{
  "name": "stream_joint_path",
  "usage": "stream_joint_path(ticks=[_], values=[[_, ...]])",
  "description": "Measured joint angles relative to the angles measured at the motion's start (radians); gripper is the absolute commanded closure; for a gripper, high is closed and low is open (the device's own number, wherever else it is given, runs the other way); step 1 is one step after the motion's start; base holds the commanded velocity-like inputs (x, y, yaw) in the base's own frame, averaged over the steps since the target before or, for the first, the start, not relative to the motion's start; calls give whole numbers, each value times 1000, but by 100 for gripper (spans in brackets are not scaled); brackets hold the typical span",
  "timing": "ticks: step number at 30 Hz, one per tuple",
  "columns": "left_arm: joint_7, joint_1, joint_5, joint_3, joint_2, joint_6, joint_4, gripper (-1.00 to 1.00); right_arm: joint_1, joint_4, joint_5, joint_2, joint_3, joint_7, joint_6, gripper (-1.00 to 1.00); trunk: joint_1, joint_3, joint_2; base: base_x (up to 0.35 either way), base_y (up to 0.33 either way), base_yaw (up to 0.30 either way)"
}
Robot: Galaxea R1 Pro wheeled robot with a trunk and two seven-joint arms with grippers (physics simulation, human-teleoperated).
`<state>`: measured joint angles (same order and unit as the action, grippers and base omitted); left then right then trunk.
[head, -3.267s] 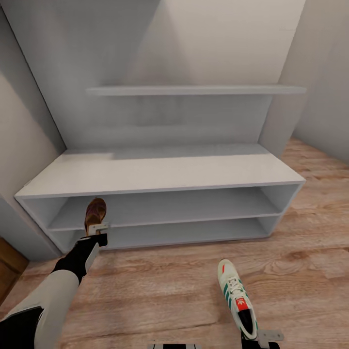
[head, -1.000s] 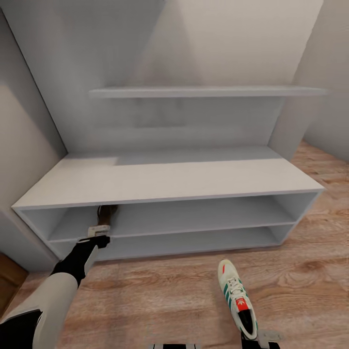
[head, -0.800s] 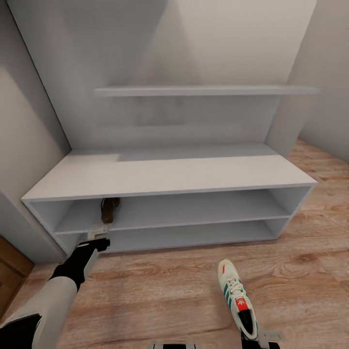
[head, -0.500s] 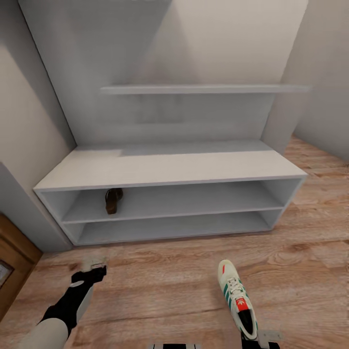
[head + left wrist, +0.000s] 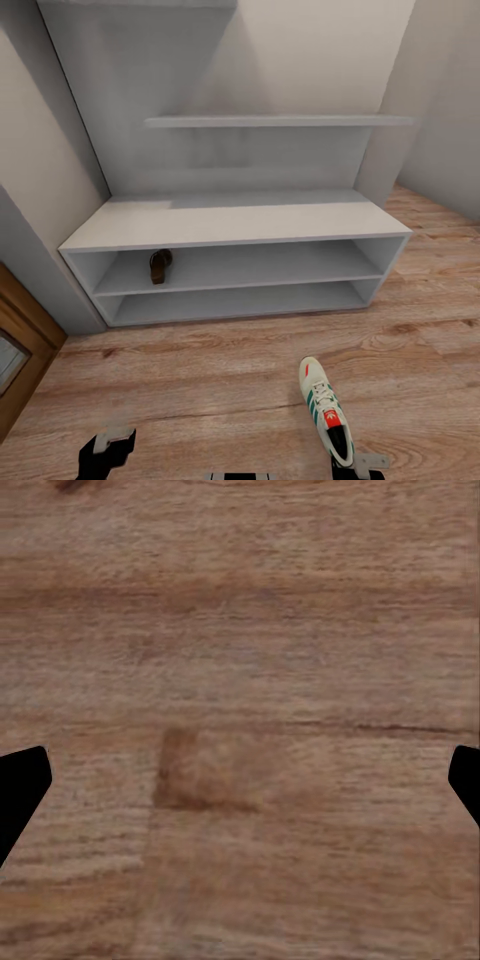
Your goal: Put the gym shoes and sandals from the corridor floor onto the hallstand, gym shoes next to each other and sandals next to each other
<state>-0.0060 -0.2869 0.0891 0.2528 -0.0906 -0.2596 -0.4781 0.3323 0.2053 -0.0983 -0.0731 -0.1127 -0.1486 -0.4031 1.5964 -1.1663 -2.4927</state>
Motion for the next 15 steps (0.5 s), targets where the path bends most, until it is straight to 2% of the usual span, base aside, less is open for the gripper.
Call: stream_joint_path(ticks=[4,13,15], values=[[-2,37,-1,2,0,-22,3,-100,0,1,-2,1,0,0,0,100,0,0,0,-3,0,0],[-7,57,0,1,2,-31,3,-100,0,3,-4,2,2,-2,0,100,0,0,0,0,0,0],[-8,79,0,2,1,-63,0,-100,0,3,-4,2,2,-2,2,100,0,0,0,0,0,0]])
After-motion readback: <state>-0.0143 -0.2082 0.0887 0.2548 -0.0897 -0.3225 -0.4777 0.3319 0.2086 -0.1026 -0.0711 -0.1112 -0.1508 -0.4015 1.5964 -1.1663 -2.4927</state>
